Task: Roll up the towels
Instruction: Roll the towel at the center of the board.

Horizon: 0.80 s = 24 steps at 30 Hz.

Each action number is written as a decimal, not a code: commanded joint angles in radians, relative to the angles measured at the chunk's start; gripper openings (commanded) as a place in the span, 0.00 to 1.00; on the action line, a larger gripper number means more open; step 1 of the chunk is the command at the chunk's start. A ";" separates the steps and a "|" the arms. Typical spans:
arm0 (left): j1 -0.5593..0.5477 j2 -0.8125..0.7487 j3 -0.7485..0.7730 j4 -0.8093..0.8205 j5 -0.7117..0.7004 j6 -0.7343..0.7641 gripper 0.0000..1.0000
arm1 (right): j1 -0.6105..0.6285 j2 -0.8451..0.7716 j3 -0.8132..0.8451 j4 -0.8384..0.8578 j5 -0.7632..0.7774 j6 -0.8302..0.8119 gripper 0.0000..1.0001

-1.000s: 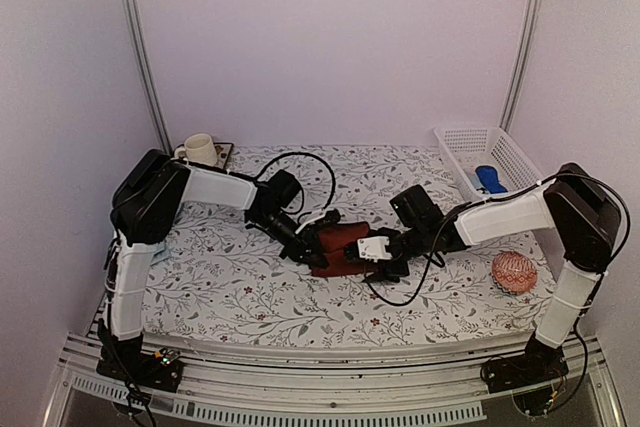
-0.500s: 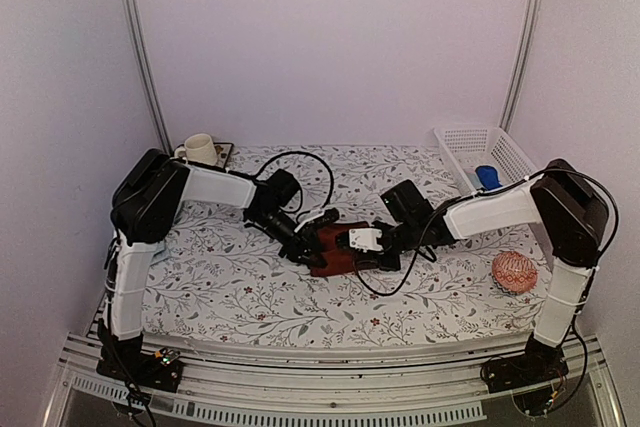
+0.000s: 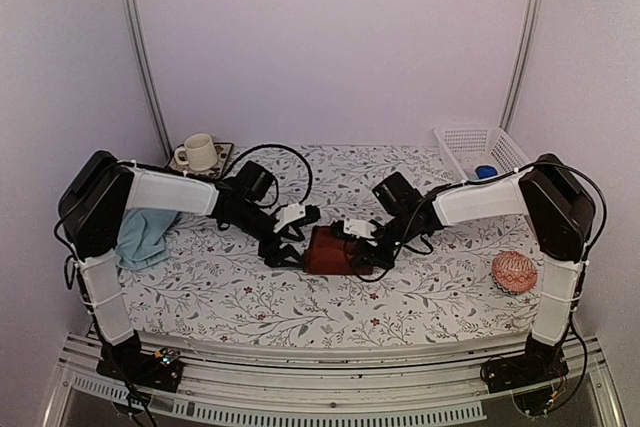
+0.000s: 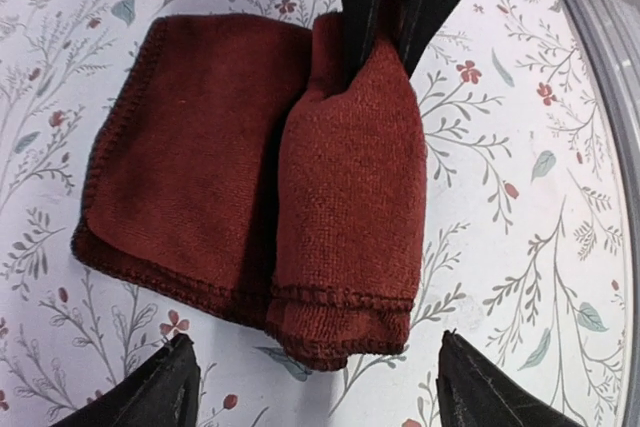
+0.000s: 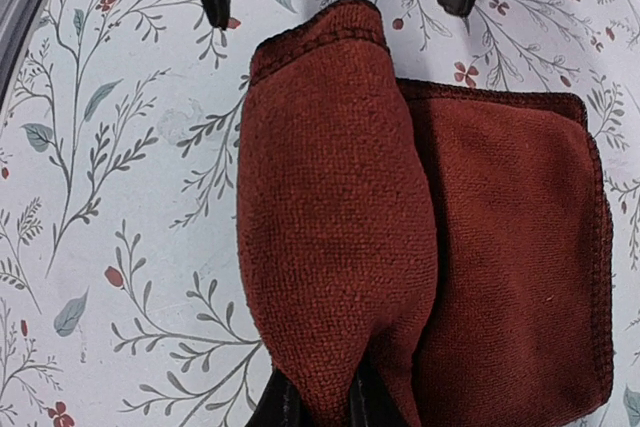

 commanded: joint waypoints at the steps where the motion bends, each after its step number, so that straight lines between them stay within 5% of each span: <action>1: -0.008 -0.075 -0.069 0.161 -0.052 0.017 0.82 | -0.027 0.061 0.079 -0.117 -0.109 0.092 0.09; 24: -0.139 -0.013 -0.065 0.331 -0.096 0.084 0.79 | -0.100 0.255 0.266 -0.336 -0.367 0.254 0.10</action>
